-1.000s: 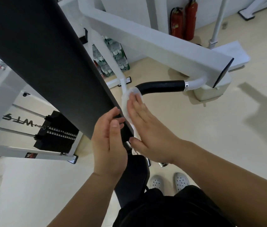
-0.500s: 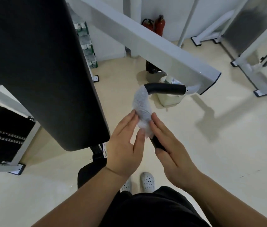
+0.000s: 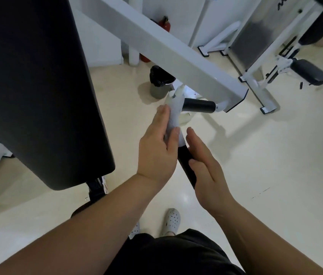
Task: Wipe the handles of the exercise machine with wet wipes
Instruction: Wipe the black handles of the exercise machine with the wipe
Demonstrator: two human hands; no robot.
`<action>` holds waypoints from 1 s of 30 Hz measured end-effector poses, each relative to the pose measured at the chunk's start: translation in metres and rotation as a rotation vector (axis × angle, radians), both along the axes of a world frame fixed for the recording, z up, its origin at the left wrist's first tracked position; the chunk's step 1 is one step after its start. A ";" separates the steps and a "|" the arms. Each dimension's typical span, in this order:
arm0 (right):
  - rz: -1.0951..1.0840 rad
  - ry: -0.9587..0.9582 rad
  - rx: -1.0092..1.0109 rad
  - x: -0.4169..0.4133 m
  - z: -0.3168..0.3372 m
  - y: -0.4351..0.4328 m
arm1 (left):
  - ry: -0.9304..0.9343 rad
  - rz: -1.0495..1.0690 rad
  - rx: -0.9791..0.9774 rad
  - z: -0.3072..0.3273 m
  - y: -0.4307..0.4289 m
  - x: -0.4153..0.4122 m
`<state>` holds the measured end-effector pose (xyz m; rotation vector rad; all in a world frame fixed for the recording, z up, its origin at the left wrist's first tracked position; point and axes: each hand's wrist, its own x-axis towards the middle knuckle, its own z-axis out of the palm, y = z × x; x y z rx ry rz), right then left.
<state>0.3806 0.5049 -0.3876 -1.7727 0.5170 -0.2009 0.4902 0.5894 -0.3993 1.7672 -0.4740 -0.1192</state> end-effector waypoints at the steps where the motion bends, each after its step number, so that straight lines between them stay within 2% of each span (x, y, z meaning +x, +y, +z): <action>1: -0.009 0.009 0.015 0.000 0.000 -0.001 | -0.020 -0.013 -0.001 -0.005 0.003 -0.007; 4: -0.026 0.020 0.023 -0.002 0.004 0.002 | -0.051 -0.036 -0.002 -0.014 0.009 -0.024; 8: 0.072 0.017 -0.145 -0.001 0.005 0.008 | 0.001 -0.027 0.004 -0.008 0.003 -0.027; 10: 0.122 0.020 -0.122 0.001 0.003 0.006 | 0.058 -0.008 0.007 0.000 -0.005 -0.015; 13: 0.080 0.029 -0.074 0.005 0.002 0.003 | 0.083 0.016 -0.001 0.009 -0.017 0.014; 18: 0.053 -0.019 -0.150 0.006 0.000 0.008 | 0.153 -0.088 -0.049 0.013 -0.021 0.034; 25: 0.089 -0.078 -0.020 -0.006 0.007 0.004 | -0.098 -0.032 -0.012 -0.007 -0.005 -0.012; 27: 0.099 -0.070 0.048 -0.016 0.008 0.003 | -0.104 -0.039 -0.020 -0.019 -0.003 -0.036; 30: 0.097 0.013 0.102 -0.028 0.007 -0.003 | -0.014 -0.073 -0.037 -0.031 -0.003 -0.070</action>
